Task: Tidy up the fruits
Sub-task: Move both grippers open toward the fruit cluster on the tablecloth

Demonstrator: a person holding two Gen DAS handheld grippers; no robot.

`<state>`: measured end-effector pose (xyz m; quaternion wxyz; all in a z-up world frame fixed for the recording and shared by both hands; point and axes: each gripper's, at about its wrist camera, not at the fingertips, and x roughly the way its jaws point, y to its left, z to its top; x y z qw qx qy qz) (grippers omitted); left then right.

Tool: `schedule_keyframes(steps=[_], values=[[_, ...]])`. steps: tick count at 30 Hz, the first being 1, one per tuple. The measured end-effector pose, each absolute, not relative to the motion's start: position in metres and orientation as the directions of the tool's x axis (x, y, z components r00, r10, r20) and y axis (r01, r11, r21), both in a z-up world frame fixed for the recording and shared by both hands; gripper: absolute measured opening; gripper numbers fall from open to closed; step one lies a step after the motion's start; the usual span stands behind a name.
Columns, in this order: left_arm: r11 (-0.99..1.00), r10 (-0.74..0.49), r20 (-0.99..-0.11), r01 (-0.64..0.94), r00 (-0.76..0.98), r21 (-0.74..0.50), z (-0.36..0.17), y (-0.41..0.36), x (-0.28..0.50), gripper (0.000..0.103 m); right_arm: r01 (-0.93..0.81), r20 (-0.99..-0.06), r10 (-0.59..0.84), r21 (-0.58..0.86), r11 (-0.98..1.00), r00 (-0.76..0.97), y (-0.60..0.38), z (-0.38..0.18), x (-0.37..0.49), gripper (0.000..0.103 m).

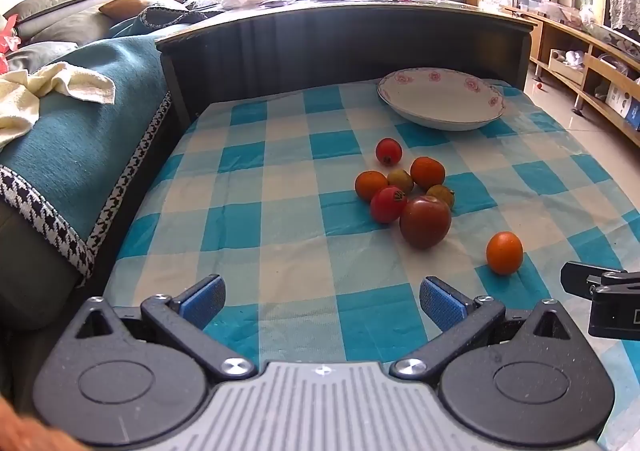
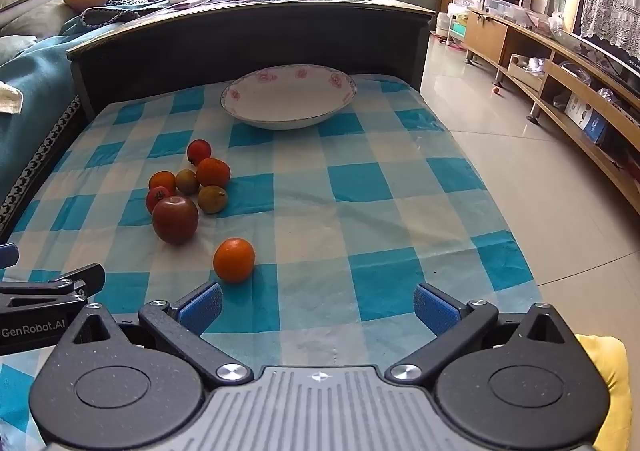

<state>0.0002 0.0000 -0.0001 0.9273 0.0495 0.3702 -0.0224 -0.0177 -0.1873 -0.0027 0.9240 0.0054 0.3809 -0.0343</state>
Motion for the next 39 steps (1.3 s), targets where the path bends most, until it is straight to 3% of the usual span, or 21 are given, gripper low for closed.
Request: schedule_keyframes(steps=[39], values=[[0.995, -0.014, -0.712, 0.080, 0.702, 0.059, -0.0066, 0.0003, 0.0036, 0.103, 0.035, -0.728, -0.032, -0.011, 0.999, 0.685, -0.1827, -0.0123, -0.0139, 0.092]])
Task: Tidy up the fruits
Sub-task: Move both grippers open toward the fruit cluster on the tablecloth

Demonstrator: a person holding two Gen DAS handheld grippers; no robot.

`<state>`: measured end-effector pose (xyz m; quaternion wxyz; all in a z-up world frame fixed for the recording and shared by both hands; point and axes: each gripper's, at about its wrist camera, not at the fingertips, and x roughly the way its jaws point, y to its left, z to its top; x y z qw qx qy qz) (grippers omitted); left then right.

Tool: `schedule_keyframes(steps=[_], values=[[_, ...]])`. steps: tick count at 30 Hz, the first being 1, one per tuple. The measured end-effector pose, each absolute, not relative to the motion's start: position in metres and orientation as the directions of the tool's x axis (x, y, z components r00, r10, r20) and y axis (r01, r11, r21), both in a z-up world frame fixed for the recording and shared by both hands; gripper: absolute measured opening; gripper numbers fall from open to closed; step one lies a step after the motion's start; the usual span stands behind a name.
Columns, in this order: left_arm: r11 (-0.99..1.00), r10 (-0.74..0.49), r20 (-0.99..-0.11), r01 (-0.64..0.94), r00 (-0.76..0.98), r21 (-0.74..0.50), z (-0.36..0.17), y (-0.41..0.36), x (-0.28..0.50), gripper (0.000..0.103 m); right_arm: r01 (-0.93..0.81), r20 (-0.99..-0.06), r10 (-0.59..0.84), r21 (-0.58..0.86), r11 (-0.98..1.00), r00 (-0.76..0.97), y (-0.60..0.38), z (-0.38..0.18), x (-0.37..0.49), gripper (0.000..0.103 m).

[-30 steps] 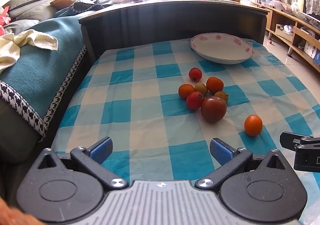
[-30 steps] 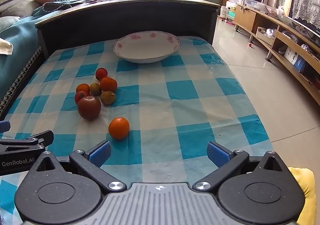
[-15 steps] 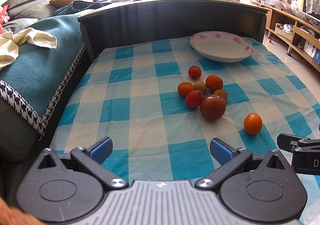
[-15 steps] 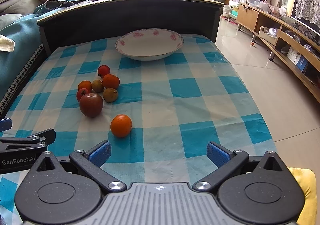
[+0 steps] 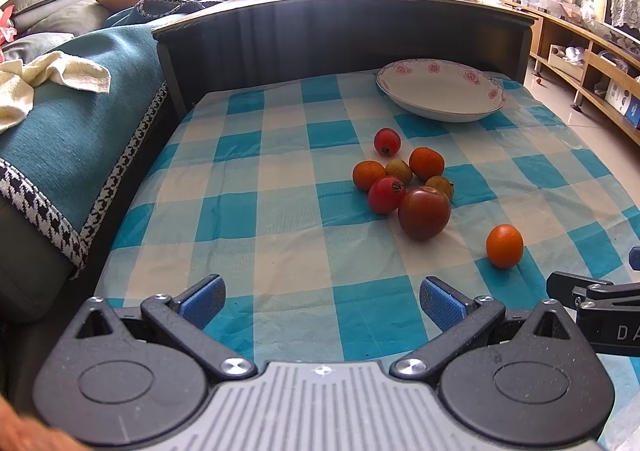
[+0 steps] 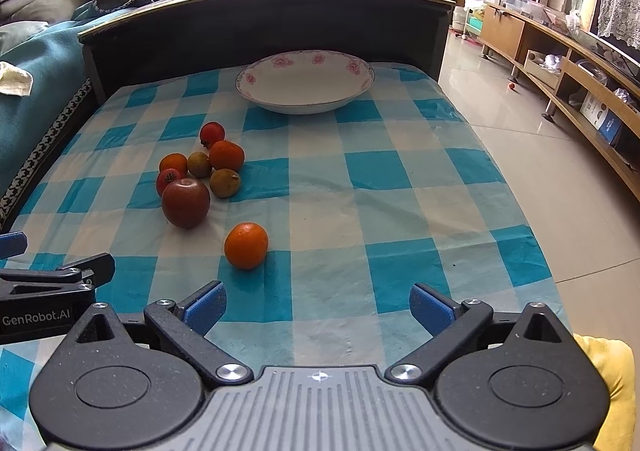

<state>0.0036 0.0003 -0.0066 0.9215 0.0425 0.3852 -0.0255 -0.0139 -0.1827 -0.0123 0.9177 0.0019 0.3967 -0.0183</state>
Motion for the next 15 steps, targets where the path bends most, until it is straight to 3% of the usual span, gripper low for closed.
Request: schedule_keyframes(steps=[15], values=[[0.995, -0.026, -0.721, 0.084, 0.692, 0.045, -0.0083, 0.0007, 0.0050, 0.103, 0.012, -0.729, -0.018, -0.013, 1.000, 0.684, -0.1783, -0.0145, -0.0114, 0.091]])
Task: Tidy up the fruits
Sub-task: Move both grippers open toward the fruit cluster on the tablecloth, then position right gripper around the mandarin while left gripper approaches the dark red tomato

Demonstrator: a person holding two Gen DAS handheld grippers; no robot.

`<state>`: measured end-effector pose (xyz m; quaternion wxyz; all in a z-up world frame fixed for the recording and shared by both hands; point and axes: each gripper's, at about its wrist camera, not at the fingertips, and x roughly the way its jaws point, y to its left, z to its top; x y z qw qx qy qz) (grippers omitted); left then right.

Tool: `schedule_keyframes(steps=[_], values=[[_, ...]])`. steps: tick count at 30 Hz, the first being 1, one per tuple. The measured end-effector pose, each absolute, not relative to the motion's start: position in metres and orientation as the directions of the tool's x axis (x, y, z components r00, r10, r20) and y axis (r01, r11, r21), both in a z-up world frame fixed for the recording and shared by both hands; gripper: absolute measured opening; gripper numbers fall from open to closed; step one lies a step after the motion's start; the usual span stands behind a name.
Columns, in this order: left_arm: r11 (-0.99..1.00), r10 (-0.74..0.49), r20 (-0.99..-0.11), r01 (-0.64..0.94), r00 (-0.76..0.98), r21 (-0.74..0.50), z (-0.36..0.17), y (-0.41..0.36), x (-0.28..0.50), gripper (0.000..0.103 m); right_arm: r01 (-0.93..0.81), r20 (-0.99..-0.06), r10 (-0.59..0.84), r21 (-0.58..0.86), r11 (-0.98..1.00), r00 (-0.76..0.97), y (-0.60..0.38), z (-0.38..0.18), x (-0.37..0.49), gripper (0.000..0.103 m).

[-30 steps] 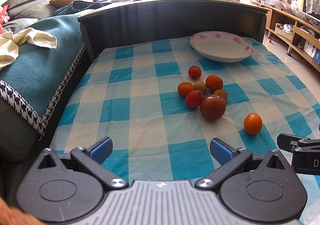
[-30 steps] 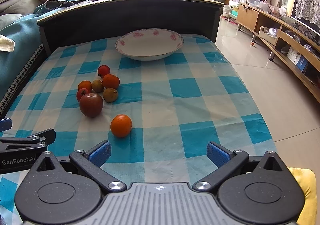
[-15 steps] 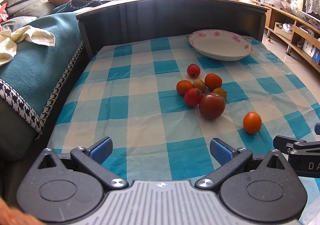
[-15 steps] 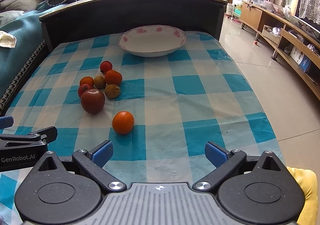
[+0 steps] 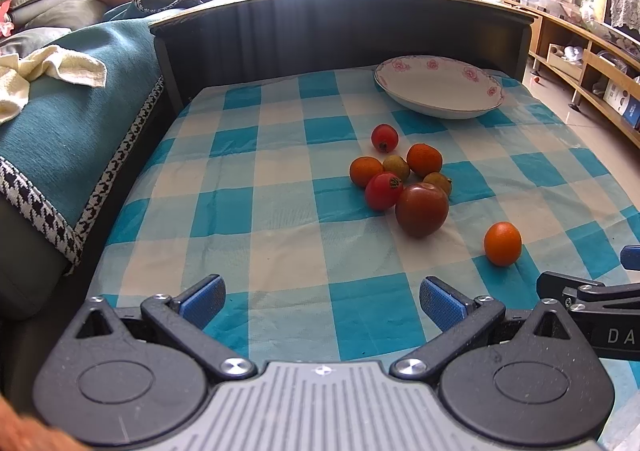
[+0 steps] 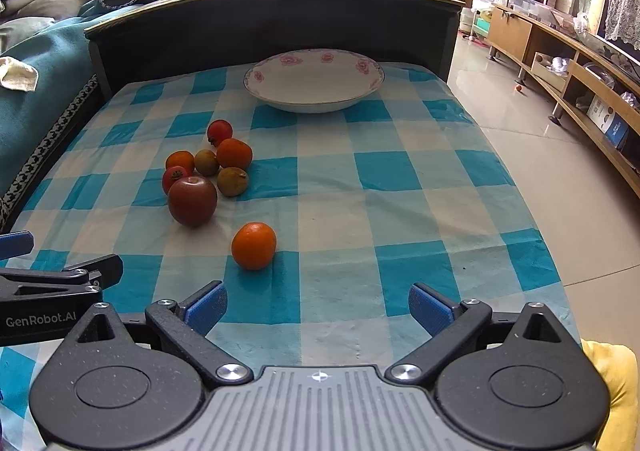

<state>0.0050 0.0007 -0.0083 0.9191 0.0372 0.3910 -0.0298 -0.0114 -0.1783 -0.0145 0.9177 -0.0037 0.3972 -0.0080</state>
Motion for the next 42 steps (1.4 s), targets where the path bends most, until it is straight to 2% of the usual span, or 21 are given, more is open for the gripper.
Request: schedule_keyframes(steps=[13, 24, 34, 42], values=[[0.997, -0.037, -0.728, 0.079, 0.685, 0.024, -0.009, 0.002, 0.008, 0.103, -0.024, -0.737, 0.020, 0.005, 1.000, 0.676, -0.176, -0.016, -0.007, 0.082], [0.997, -0.047, -0.735, 0.078, 0.677, 0.008, -0.012, 0.004, 0.012, 0.103, -0.063, -0.748, 0.059, 0.023, 0.998, 0.662, -0.171, -0.021, 0.000, 0.065], [0.995, -0.058, -0.731, 0.099, 0.680, 0.013, -0.014, 0.002, 0.016, 0.103, -0.074, -0.742, 0.088, 0.051, 0.996, 0.665, -0.174, -0.022, 0.007, 0.062], [0.993, -0.067, -0.730, 0.118, 0.680, 0.018, -0.016, -0.003, 0.020, 0.103, -0.090, -0.737, 0.102, 0.055, 0.994, 0.668, -0.171, -0.023, 0.020, 0.052]])
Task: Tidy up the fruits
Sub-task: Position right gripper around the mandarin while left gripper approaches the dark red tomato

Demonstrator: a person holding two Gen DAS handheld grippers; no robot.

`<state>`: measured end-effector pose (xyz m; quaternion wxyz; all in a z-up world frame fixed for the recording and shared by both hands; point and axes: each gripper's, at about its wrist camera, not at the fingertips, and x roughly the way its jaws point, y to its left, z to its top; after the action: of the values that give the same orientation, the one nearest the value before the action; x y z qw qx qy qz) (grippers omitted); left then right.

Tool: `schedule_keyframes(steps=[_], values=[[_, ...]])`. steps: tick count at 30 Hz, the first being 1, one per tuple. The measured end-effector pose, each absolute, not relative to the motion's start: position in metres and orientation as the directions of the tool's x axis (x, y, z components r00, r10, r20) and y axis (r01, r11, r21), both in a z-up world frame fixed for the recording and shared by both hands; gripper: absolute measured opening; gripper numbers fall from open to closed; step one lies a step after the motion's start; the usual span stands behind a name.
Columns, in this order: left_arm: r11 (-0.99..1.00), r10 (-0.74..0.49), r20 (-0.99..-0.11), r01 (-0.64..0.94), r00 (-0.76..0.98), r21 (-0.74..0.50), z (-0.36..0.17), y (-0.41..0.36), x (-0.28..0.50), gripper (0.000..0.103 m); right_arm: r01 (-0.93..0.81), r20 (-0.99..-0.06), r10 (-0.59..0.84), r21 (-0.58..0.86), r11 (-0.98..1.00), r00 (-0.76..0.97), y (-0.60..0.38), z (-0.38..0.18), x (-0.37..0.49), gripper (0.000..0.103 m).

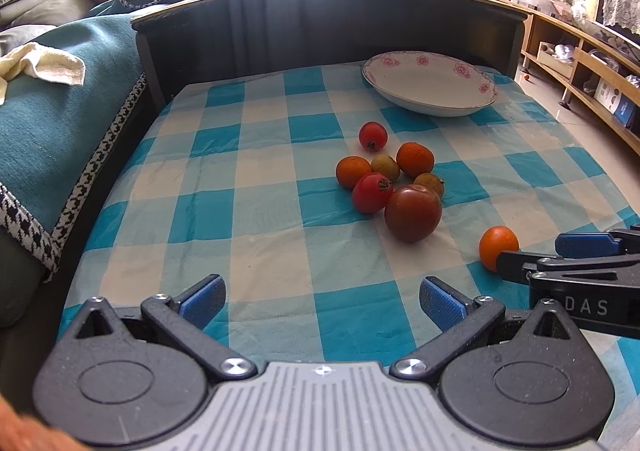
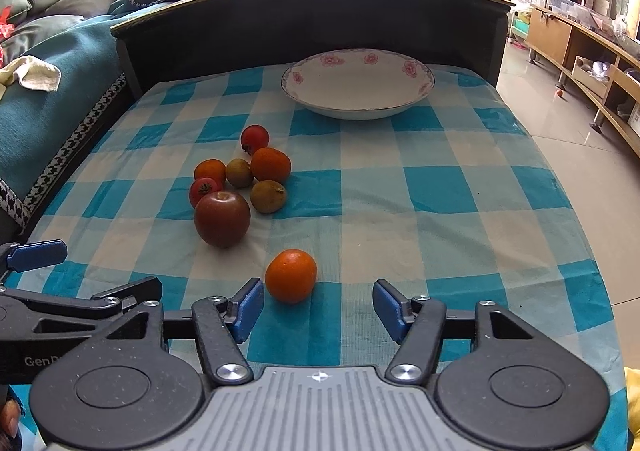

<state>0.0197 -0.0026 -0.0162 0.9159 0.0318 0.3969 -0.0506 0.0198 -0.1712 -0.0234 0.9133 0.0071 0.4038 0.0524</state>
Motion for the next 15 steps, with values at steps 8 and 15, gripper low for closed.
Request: schedule_keyframes(steps=[8, 15], values=[[0.994, -0.062, -0.739, 0.110, 0.670, 0.016, -0.022, -0.001, 0.026, 0.103, -0.135, -0.752, 0.144, 0.075, 0.988, 0.643, -0.165, -0.029, 0.027, 0.034], [0.993, -0.057, -0.736, 0.113, 0.675, 0.027, -0.024, -0.001, 0.031, 0.103, -0.157, -0.762, 0.170, 0.091, 0.983, 0.625, -0.161, -0.031, 0.031, 0.022]])
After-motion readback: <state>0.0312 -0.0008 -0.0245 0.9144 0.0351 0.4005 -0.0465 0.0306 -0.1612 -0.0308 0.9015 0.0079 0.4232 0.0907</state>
